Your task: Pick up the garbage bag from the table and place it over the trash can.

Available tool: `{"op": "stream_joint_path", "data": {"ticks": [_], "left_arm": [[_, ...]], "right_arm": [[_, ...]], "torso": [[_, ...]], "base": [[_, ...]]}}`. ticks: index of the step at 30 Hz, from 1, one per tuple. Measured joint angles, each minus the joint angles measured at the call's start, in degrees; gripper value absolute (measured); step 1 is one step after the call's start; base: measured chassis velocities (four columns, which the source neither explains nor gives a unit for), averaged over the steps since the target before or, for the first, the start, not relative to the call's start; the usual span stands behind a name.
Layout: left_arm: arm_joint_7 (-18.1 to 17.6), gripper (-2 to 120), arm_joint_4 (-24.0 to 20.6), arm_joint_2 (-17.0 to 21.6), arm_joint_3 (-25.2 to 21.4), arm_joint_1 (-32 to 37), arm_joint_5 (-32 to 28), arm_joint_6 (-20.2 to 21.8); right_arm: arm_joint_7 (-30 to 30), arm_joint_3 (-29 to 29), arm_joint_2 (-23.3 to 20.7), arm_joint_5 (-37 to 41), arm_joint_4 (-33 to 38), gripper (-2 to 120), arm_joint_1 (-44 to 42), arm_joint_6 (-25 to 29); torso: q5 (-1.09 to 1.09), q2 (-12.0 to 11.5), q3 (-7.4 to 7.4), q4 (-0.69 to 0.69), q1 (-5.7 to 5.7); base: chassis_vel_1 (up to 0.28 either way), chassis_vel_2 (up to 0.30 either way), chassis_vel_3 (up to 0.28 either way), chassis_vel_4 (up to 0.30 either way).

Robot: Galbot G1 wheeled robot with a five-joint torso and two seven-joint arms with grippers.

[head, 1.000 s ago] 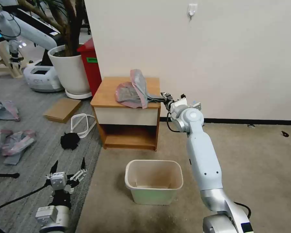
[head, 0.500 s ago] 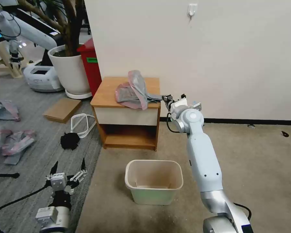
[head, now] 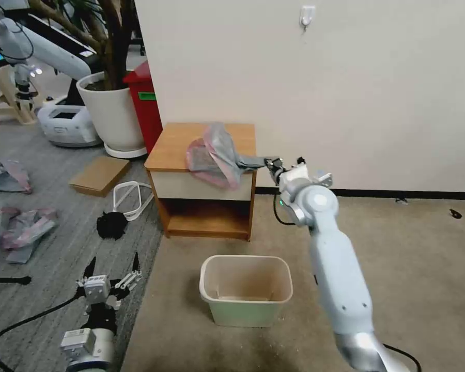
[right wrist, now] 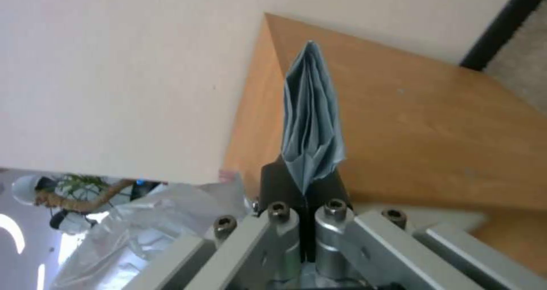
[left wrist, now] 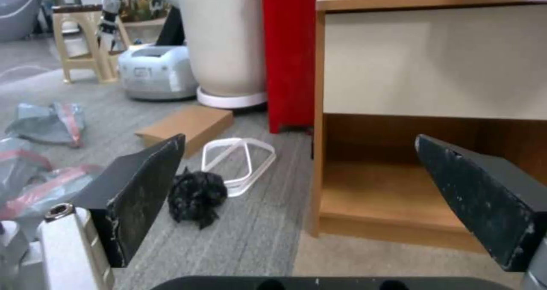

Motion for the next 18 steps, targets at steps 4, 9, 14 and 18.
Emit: {"op": "stream_joint_path", "data": {"ticks": [4, 9, 14, 18], "left_arm": [[0.1, 100, 0.0, 0.0, 0.3, -0.4, 0.0, 0.0], [0.1, 100, 0.0, -0.1, 0.3, -0.7, 0.0, 0.0], [0.1, 100, -0.1, -0.3, 0.2, -0.8, 0.0, 0.0], [0.1, 100, -0.2, -0.5, 0.1, -0.9, -0.1, 0.0]], "right_arm": [[1.8, -1.6, -1.2, 0.6, 5.1, 0, -4.7, -0.7], [4.5, -5.6, -2.7, 1.1, 13.9, 0, -13.8, -2.2], [5.8, -8.4, -3.2, 0.3, 20.4, 0, -20.2, -3.0], [5.9, -10.3, -4.2, -2.3, 23.4, 0, -24.9, -3.4]], "torso": [[0.00, 0.0, 0.00, 0.00, 0.00], [0.00, 0.0, 0.00, 0.00, 0.00], [-0.01, 0.0, 0.00, 0.00, 0.00], [-0.01, 0.0, 0.00, 0.00, 0.00]], "base": [[0.000, 0.000, 0.000, 0.000], [0.000, 0.000, 0.000, 0.000], [0.000, 0.000, 0.000, 0.000], [0.000, 0.000, 0.000, 0.000]]}}
